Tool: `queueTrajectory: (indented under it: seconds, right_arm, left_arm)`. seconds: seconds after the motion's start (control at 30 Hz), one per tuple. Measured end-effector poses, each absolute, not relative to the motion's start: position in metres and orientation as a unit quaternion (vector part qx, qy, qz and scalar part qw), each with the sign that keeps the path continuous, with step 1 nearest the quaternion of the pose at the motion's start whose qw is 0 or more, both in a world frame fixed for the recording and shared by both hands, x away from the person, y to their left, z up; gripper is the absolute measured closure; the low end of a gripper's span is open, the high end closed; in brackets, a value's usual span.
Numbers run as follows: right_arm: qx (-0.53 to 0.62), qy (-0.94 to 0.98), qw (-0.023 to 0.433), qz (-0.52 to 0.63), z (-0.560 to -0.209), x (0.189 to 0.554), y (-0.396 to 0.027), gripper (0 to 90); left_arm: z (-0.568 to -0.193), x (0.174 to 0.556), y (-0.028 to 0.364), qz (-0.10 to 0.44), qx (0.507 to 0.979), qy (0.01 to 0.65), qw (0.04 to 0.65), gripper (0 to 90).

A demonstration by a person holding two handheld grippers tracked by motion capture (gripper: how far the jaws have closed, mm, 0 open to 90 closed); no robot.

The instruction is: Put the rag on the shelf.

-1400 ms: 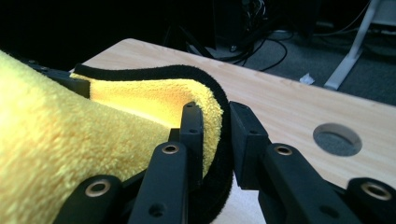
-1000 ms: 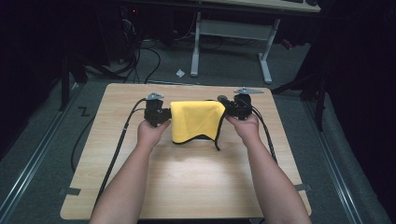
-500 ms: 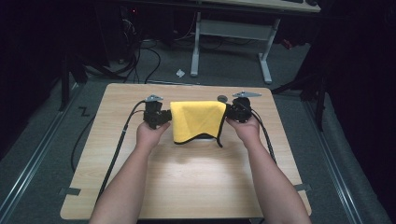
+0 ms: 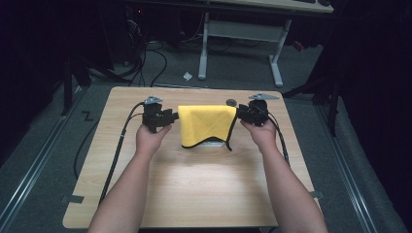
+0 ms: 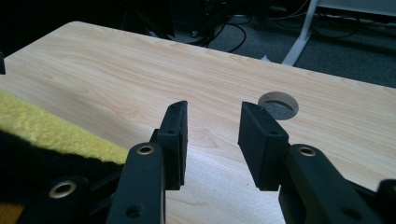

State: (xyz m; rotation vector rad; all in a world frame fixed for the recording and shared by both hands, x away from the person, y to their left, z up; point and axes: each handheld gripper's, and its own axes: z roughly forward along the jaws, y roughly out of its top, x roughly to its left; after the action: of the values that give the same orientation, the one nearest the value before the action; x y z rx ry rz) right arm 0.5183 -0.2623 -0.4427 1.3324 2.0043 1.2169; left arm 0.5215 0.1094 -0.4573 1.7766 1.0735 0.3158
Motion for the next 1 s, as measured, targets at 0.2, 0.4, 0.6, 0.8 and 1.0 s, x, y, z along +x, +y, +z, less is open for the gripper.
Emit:
queueTrajectory:
  seconds: [0.2, 0.4, 0.6, 0.8, 1.0]
  right_arm:
    - [0.479, 0.726, 0.232, 0.437, -0.439, 0.513, -0.265, 65.1]
    - [0.475, 0.724, 0.243, 0.436, -0.434, 0.51, -0.265, 65.2]
    - [0.474, 0.719, 0.258, 0.437, -0.432, 0.502, -0.267, 63.1]
    - [0.472, 0.721, 0.265, 0.433, -0.432, 0.491, -0.271, 57.0]
    - [0.462, 0.722, 0.275, 0.436, -0.43, 0.473, -0.271, 53.4]
  left_arm:
    - [-0.459, 0.517, 0.122, 0.154, 0.727, 0.455, 0.491, 53.7]
    - [-0.455, 0.51, 0.129, 0.177, 0.728, 0.455, 0.481, 50.7]
    - [-0.454, 0.502, 0.139, 0.186, 0.727, 0.457, 0.477, 49.1]
    - [-0.456, 0.489, 0.149, 0.191, 0.725, 0.459, 0.478, 47.6]
    - [-0.462, 0.468, 0.156, 0.204, 0.72, 0.455, 0.482, 46.9]
